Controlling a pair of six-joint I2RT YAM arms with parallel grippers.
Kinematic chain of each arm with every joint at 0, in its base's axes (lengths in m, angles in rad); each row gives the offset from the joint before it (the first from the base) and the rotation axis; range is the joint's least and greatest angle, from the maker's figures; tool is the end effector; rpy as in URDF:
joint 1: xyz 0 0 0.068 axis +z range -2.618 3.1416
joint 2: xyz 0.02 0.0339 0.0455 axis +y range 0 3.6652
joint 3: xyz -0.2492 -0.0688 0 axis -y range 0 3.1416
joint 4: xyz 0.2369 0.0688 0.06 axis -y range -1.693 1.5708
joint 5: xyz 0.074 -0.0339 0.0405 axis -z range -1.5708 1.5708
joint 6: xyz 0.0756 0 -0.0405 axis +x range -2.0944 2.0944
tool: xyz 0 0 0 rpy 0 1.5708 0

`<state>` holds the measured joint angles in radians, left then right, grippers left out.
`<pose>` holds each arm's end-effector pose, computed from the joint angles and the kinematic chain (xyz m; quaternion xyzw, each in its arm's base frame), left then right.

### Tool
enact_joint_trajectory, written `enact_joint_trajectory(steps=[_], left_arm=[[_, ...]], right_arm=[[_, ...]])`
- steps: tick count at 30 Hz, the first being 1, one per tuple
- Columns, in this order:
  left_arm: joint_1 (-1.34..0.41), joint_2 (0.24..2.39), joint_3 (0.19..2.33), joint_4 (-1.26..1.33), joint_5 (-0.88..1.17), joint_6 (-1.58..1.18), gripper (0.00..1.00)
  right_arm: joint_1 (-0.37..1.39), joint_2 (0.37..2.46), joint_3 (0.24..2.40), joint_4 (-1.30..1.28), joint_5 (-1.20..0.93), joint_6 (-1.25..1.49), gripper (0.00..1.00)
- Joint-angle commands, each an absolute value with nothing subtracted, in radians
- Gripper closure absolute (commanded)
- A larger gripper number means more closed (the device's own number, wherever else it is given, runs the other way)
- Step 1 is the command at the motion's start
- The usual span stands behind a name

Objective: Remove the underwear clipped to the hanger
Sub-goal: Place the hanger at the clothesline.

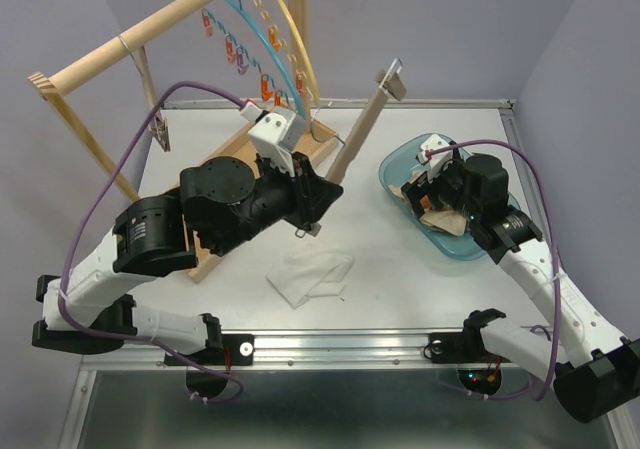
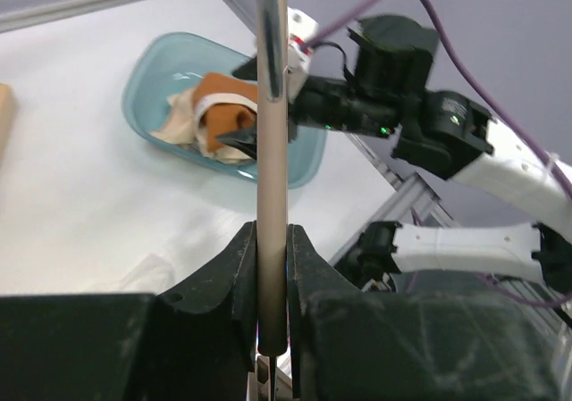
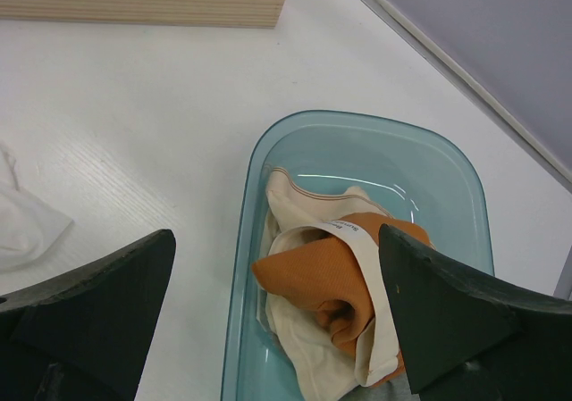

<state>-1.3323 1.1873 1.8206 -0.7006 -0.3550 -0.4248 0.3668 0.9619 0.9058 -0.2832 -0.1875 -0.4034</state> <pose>0.0791 -0.2141 0.5234 0.2068 0.6991 -0.4351 0.5283 0.2350 0.1054 0.3152 -0.3554 0.7329 0.0659 0.5763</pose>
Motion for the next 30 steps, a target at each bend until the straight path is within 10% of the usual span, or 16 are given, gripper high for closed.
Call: enact_joint_trajectory(steps=[1, 20, 30], left_arm=[[-1.331, 1.143, 1.927, -0.81, -0.61, -0.449, 1.0], [-1.303, 1.131, 2.072, -1.097, -0.969, -0.542, 1.0], [-0.98, 1.157, 2.002, -0.924, -0.723, -0.312, 1.0]], right_arm=[[0.364, 0.934, 0.885, -0.236, -0.187, -0.408, 0.0], [0.364, 0.928, 0.885, -0.236, -0.212, -0.402, 0.0], [0.364, 0.923, 0.876, -0.236, -0.227, -0.402, 0.0]])
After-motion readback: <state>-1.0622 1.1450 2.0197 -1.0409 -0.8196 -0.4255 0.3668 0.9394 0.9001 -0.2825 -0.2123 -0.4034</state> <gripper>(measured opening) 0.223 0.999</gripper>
